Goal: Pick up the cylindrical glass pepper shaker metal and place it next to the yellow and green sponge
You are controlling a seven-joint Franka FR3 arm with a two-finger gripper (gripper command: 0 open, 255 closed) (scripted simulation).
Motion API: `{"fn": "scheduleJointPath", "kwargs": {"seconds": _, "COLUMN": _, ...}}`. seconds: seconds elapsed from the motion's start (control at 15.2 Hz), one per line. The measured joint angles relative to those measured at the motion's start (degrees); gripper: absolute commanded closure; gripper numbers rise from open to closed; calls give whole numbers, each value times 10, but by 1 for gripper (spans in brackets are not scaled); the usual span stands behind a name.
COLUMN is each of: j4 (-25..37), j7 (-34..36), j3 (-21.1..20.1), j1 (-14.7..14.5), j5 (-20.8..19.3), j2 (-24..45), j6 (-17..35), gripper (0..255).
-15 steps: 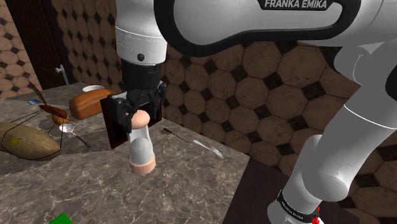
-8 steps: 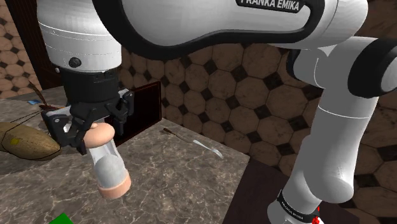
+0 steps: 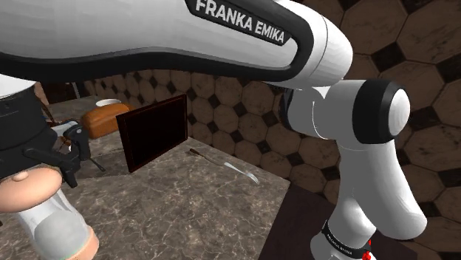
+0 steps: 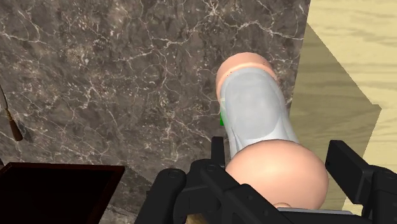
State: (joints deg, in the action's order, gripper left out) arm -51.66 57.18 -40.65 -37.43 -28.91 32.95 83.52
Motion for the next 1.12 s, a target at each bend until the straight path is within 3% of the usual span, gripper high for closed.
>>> {"fn": "scheduleJointPath", "kwargs": {"seconds": 0.2, "j4": 1, "j7": 9, "j3": 3, "j1": -10, "j5": -7, "j2": 14, "j6": 9, "gripper": 255}}
{"fn": "scheduleJointPath", "kwargs": {"seconds": 0.59, "j4": -95, "j7": 24, "j3": -5, "j1": 27, "j5": 7, "j2": -12, "j6": 72, "gripper": 255}}
{"fn": "scheduleJointPath", "kwargs": {"seconds": 1.12, "j4": -180, "j7": 38, "j3": -8, "j1": 53, "j5": 12, "j2": -23, "j6": 142, "gripper": 255}}
